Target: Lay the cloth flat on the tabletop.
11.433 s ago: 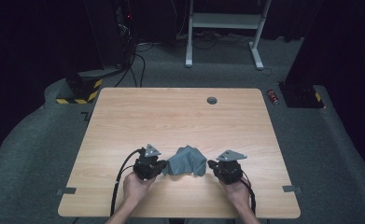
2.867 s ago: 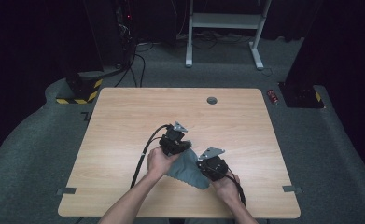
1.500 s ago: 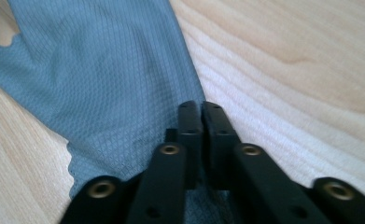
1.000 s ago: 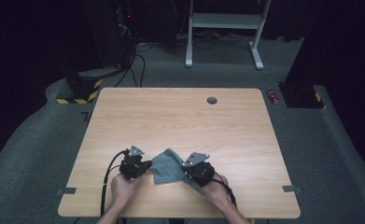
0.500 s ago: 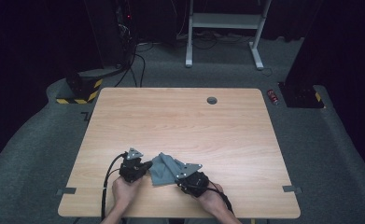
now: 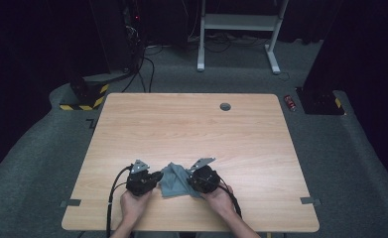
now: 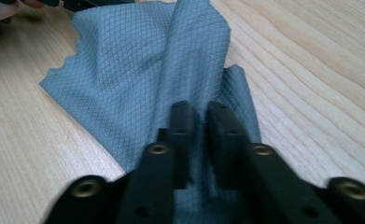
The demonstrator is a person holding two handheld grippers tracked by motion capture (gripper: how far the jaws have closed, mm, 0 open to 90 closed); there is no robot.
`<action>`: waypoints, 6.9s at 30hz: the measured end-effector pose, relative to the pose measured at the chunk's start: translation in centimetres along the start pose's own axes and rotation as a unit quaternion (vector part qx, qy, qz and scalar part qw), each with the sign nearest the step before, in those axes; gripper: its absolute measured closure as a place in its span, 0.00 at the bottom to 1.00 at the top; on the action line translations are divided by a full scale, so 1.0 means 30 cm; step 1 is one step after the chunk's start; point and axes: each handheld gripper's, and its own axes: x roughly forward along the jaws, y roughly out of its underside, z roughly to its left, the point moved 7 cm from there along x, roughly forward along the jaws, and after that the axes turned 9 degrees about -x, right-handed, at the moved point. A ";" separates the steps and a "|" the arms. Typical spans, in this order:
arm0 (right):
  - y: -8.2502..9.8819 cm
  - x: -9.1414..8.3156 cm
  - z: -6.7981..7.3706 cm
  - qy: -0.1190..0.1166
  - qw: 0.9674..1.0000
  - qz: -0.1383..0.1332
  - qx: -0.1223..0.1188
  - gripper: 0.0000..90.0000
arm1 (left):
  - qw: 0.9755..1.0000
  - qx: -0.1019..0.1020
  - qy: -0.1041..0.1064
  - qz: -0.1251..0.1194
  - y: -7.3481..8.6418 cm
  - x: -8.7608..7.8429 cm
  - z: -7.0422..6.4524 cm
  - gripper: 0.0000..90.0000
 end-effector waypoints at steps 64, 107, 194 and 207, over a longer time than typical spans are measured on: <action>0.072 -0.193 -0.156 0.128 0.991 -0.035 0.010 0.99 | 0.999 0.010 -0.030 0.025 -0.017 -0.010 0.026 1.00; 0.208 -0.202 -0.245 0.110 0.988 -0.025 0.109 0.76 | 0.996 0.023 -0.025 0.084 -0.117 0.051 -0.035 0.62; 0.225 -0.239 -0.066 0.075 0.996 -0.040 0.019 0.90 | 0.992 0.093 -0.066 0.060 -0.078 -0.040 -0.093 0.72; 0.294 -0.198 -0.067 0.076 0.996 -0.008 0.035 0.83 | 0.989 0.105 -0.054 0.084 -0.021 0.030 -0.099 0.83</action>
